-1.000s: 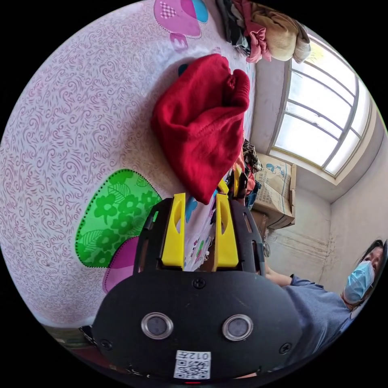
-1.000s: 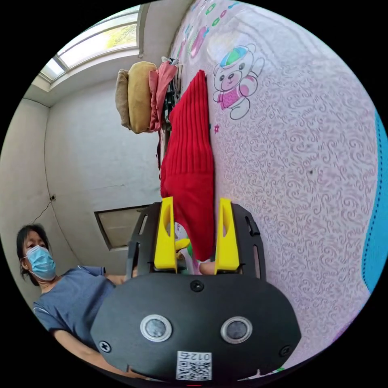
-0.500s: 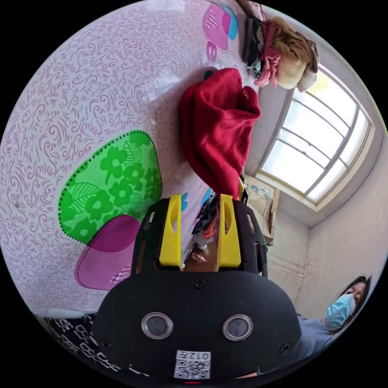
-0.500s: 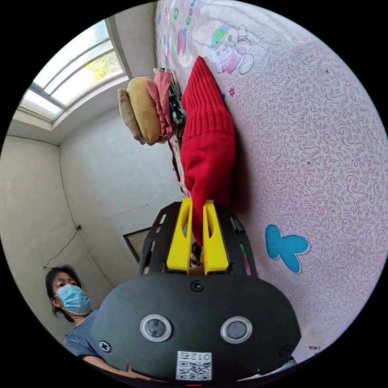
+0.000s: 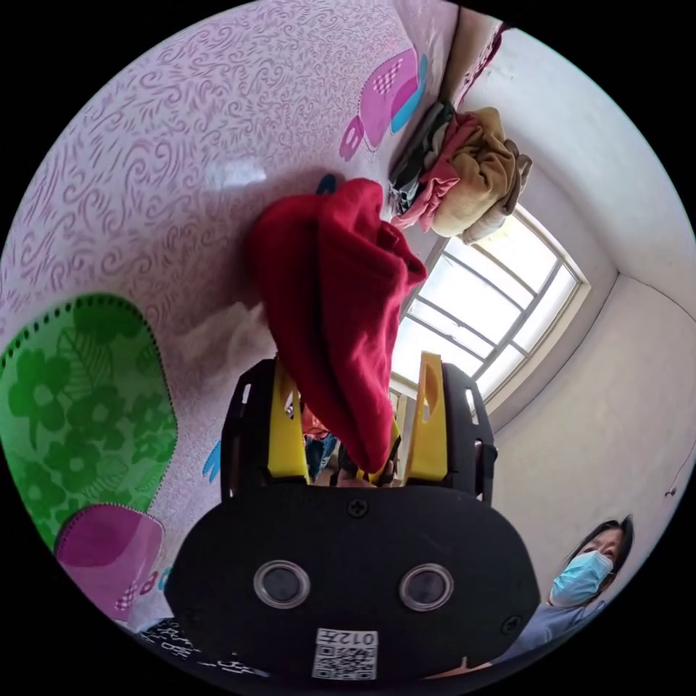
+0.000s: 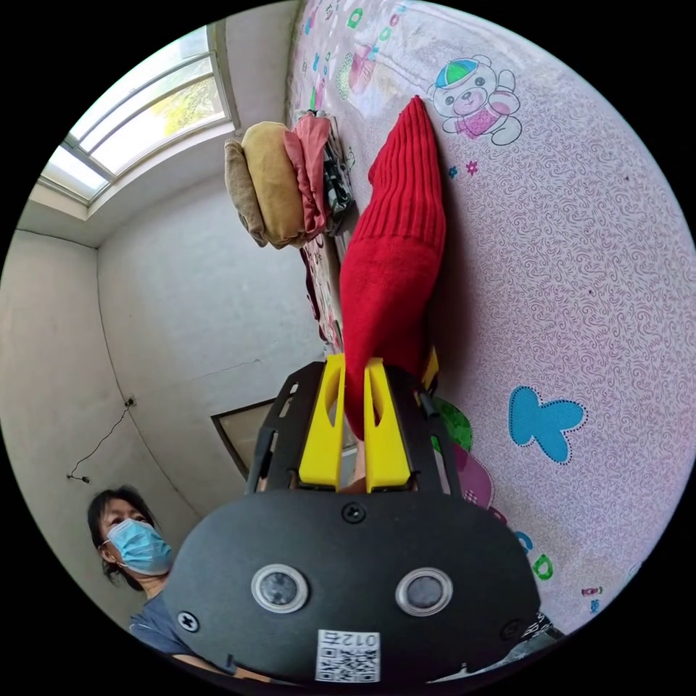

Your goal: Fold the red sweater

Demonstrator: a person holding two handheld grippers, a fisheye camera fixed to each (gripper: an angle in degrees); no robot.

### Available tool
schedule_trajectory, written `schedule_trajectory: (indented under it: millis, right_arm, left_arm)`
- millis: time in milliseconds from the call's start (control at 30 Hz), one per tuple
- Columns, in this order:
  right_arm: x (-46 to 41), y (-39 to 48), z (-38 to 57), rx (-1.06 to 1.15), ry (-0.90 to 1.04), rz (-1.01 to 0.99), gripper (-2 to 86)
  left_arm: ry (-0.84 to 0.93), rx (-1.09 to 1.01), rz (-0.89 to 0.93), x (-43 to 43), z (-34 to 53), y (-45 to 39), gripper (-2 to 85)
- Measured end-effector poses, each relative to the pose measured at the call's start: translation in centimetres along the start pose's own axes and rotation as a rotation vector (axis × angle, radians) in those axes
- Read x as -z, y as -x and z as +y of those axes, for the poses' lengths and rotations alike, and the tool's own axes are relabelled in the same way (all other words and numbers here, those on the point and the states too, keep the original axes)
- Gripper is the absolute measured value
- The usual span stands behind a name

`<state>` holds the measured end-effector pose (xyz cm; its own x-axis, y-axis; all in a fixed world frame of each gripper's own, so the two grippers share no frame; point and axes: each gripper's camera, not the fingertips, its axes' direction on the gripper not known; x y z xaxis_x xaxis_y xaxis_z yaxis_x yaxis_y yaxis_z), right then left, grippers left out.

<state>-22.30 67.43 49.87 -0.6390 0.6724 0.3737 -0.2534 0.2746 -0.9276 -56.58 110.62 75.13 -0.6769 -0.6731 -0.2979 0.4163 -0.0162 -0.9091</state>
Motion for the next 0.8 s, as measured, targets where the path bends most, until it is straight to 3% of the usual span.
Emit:
schedule_trajectory:
  millis: [133,233,467,600,733,800]
  right_arm:
    - [-0.7,-0.9,1.0,0.017,0.011,0.019,1.1]
    - [-1.4,-2.0,1.7,0.040,0.030,0.081,1.4]
    - [-3.7,-0.9,2.8,0.297,0.065,0.422,4.0]
    - [-4.7,1.3,2.9,0.475,0.079,0.648,12.1]
    - [-2.2,0.3,-0.1,0.418,0.044,0.548,17.7]
    - [0.2,-2.3,-3.3,0.291,0.004,0.365,18.2]
  left_arm:
    - [-0.017,-0.003,-0.028,0.1,-1.2,-0.1,18.3]
    - [-0.001,-0.057,-0.129,0.4,-1.6,-1.3,9.6]
    - [0.078,-0.104,-0.264,-1.3,-1.4,-3.7,6.7]
    - [0.087,-0.119,-0.289,-2.5,-1.0,-4.4,6.5]
    - [0.107,-0.110,-0.315,-3.4,-1.1,-5.0,6.5]
    - [0.123,-0.105,-0.316,-4.1,-1.0,-5.6,6.5]
